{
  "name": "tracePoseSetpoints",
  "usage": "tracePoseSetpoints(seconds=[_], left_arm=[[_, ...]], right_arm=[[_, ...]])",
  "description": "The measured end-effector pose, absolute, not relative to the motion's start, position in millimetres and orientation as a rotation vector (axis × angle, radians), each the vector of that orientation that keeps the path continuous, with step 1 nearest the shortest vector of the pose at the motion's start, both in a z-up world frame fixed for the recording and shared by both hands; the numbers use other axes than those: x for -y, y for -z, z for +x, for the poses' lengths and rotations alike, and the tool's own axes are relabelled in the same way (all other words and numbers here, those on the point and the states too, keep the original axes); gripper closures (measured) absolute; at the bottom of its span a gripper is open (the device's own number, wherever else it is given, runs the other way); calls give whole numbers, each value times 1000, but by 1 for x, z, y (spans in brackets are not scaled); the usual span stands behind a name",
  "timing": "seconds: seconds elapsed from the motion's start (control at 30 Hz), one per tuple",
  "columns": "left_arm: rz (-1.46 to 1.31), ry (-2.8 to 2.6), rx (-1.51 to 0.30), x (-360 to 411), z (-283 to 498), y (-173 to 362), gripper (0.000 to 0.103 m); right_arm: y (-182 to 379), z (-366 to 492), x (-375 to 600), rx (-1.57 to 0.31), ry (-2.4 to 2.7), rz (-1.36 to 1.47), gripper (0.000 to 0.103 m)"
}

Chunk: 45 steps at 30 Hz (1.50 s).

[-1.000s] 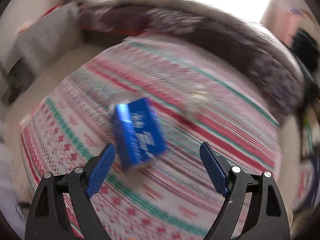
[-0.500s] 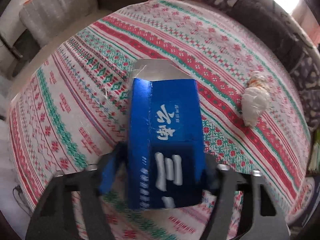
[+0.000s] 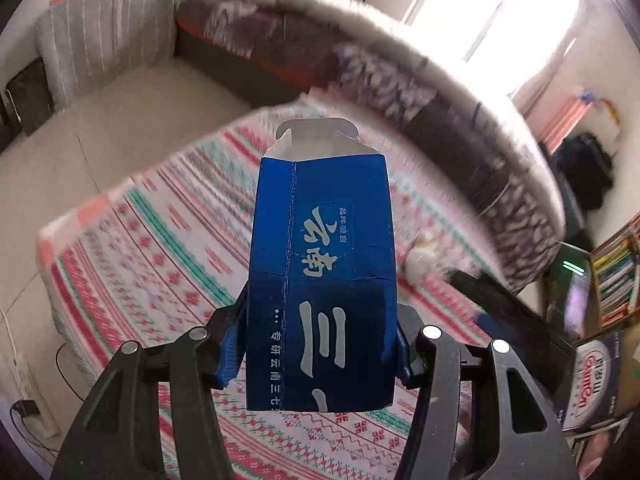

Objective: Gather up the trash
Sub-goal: 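Grasp the white plastic-wrapped bundle with the right gripper while the left gripper holds the carton, then carry the wrapped bundle over the white bin and open the right gripper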

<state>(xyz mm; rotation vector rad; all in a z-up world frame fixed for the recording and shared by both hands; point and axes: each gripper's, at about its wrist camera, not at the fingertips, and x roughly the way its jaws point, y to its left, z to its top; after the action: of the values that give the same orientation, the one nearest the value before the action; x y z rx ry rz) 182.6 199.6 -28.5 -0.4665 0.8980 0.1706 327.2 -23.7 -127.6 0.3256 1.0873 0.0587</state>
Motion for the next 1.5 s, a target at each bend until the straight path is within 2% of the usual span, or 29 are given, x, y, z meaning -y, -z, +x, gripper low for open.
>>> tracePoseSetpoints(seconds=[0.07, 0.3, 0.33, 0.37, 0.4, 0.43, 0.53, 0.93, 1.07, 1.5], left_arm=[[-470, -155, -876, -202, 179, 20, 47], [-427, -157, -848, -208, 172, 13, 46], [-427, -163, -855, -211, 172, 15, 46], [-428, -166, -860, -214, 172, 16, 46], [-431, -170, -865, -217, 173, 18, 46], [-432, -176, -866, -220, 173, 19, 46], [-426, -199, -854, -228, 170, 18, 46], [-440, -214, -769, -238, 153, -6, 46], [-441, -210, -757, -238, 150, -10, 46], [-385, -176, -761, -218, 145, -10, 46]], right_arm=[[139, 342, 12, -1097, -38, 306, 24], [164, 366, -12, -1096, -3, 220, 33], [166, 368, -16, -1099, -9, 203, 41], [169, 370, -20, -1106, -14, 187, 54], [170, 371, -23, -1107, -14, 167, 61], [169, 370, -26, -1103, -16, 149, 73], [159, 365, -27, -1075, -56, 172, 74], [52, 309, -21, -871, -174, 167, 74], [32, 282, -18, -834, -197, 166, 74], [36, 181, 28, -822, -243, 197, 74]])
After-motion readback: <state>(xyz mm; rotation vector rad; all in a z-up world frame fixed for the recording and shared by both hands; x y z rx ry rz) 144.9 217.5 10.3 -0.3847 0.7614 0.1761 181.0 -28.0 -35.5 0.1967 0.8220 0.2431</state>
